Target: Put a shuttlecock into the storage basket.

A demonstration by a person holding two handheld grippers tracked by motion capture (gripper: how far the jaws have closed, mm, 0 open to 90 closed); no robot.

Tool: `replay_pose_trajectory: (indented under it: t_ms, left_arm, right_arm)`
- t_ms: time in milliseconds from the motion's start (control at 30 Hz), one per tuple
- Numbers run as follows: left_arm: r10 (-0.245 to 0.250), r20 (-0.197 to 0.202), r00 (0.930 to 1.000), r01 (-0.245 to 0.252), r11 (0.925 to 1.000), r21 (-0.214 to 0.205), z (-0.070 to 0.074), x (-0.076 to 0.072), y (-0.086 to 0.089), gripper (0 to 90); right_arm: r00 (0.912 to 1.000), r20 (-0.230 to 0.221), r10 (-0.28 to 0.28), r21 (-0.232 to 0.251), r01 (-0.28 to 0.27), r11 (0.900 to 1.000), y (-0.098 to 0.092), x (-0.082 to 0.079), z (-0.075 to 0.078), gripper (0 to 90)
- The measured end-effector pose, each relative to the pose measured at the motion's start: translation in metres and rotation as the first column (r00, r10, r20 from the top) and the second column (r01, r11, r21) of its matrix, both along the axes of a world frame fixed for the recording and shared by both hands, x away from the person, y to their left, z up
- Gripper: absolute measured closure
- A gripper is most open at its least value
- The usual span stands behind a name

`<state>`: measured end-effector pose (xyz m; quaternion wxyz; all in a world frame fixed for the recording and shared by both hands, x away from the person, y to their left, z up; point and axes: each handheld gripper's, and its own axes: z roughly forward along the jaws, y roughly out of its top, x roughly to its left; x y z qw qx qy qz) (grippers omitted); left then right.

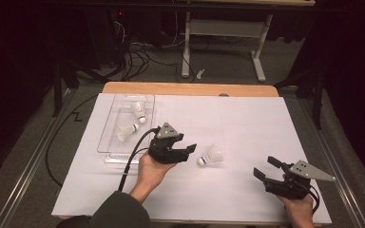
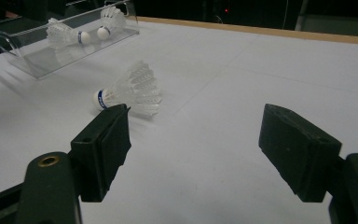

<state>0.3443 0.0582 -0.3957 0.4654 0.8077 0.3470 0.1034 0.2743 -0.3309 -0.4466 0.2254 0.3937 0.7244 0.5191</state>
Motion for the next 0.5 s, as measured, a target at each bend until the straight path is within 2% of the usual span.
replay_pose_trajectory:
  t_ms: [500]
  left_arm:
    - [-0.013,-0.014,0.9998,0.013,0.9999,0.005,-0.0004,0.0043,-0.0078,39.9]
  right_arm:
    - [1.0000,0.001,0.001,0.001,-0.001,1.0000,0.0000,-0.0001,0.0000,25.2]
